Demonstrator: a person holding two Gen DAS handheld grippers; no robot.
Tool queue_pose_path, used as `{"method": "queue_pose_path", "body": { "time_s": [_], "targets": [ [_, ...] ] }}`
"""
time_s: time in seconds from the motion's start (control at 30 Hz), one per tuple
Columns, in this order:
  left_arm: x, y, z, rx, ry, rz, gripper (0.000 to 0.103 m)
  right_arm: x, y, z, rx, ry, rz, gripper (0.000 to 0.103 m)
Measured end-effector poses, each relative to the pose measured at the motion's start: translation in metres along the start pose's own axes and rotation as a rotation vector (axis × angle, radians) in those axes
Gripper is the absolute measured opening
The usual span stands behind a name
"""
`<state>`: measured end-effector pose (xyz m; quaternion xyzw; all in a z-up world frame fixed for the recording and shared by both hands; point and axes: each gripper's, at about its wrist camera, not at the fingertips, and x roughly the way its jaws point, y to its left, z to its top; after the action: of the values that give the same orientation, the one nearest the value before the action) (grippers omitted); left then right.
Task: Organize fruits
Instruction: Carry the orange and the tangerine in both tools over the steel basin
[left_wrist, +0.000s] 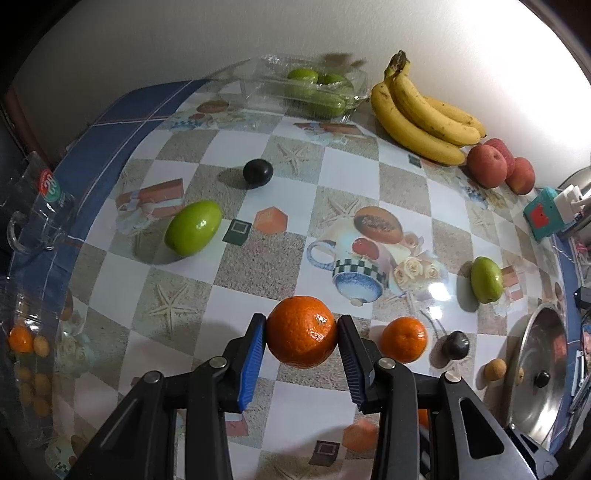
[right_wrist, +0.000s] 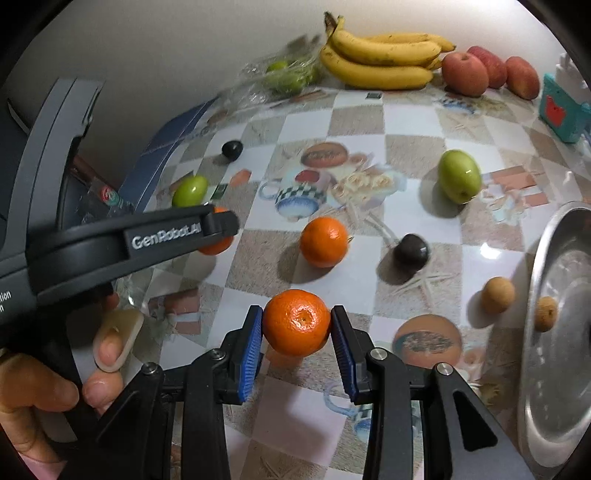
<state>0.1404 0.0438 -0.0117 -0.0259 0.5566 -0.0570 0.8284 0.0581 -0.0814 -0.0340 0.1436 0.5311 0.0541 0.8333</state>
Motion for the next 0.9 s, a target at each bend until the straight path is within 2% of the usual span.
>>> {"method": "queue_pose_path", "body": {
  "time_s": [0.3,0.47,0.9],
  "targets": [
    [-0.013,-0.003,0.001,-0.025,-0.029,0.010,0.042,-0.019,-0.029,0.003,0.090,-0.031,-0.053,0.039],
    [-0.019,-0.007,0.001,-0.039,-0.042,0.016,0.042,-0.040,-0.055,0.005,0.160,-0.070,-0.084,0.039],
    [-0.029,-0.035,-0.005,0.003,-0.064,0.032,0.042,-0.089,-0.138,0.003,0.371,-0.167,-0.161,0.039]
  ]
}}
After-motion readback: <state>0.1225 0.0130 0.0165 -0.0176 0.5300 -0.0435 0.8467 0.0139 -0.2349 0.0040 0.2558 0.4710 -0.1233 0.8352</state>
